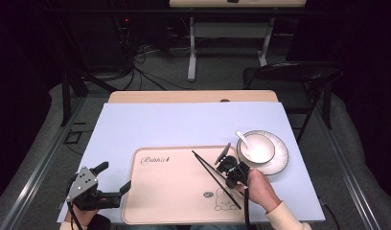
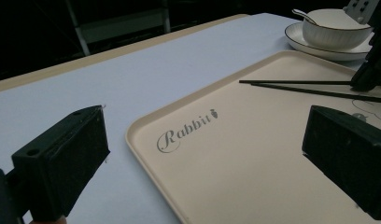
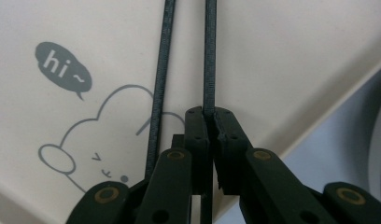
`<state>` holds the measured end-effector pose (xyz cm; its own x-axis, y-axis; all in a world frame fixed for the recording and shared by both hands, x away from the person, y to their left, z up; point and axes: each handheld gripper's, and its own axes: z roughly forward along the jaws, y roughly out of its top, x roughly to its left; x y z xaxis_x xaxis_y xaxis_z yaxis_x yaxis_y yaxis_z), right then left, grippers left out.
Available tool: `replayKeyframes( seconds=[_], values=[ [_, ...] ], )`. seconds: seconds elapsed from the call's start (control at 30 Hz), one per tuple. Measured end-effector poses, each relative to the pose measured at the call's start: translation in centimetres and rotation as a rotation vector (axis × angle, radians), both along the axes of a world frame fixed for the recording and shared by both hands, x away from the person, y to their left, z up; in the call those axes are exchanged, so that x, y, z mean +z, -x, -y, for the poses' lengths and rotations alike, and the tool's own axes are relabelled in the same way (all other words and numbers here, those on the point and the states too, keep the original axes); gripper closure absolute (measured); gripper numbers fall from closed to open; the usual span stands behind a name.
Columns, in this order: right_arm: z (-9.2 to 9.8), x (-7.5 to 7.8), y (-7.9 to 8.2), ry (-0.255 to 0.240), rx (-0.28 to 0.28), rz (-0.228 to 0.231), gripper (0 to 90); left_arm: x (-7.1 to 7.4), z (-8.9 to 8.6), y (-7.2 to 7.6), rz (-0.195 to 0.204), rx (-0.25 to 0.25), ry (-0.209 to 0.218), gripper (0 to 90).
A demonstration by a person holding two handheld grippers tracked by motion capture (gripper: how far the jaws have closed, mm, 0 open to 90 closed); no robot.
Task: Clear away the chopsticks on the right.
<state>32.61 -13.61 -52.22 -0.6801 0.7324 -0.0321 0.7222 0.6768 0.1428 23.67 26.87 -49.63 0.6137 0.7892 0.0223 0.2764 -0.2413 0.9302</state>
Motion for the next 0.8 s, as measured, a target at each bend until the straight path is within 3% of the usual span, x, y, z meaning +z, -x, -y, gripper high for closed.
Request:
replayKeyframes(
  seconds=[0.07, 0.2, 0.23, 0.37, 0.4, 0.43, 0.53, 0.7, 0.77, 0.8],
  values=[
    [-0.3, -0.2, 0.2, -0.004, 0.002, 0.004, 84.4, 0.0, 0.1, -0.1, 0.003, -0.002, 0.004, 0.0],
    [-0.4, -0.1, 0.3, 0.004, 0.010, 0.012, 75.4, 0.0, 0.1, -0.2, 0.003, -0.007, -0.002, 0.1],
    [-0.2, -0.1, 0.4, 0.001, 0.020, 0.019, 65.4, 0.0, 0.2, -0.2, 0.003, -0.008, 0.001, 0.1],
    [0.3, 0.4, 0.5, -0.036, 0.040, 0.053, 46.4, 0.0, 0.2, -0.3, 0.003, -0.009, 0.003, 0.0],
    [0.3, 0.4, 0.5, -0.036, 0.040, 0.053, 46.4, 0.0, 0.2, -0.3, 0.003, -0.009, 0.003, 0.0],
    [0.7, 0.9, 0.6, -0.057, 0.047, 0.094, 39.2, 0.0, 0.2, -0.3, 0.004, -0.010, 0.004, 0.1],
    [1.6, 1.9, 0.7, -0.131, 0.039, 0.147, 26.7, 0.0, 0.3, -0.4, 0.003, -0.013, 0.001, 0.0],
    [3.0, 2.9, 1.1, -0.219, 0.071, 0.239, 13.6, 0.0, 0.3, -0.4, 0.004, -0.010, 0.002, 0.0],
    [3.2, 3.1, 1.2, -0.230, 0.071, 0.250, 11.8, 0.0, 0.3, -0.4, 0.002, -0.011, 0.001, 0.0],
    [3.8, 3.6, 1.4, -0.253, 0.077, 0.294, 6.2, 0.0, 0.3, -0.4, 0.003, -0.010, 0.002, 0.0]
  ],
)
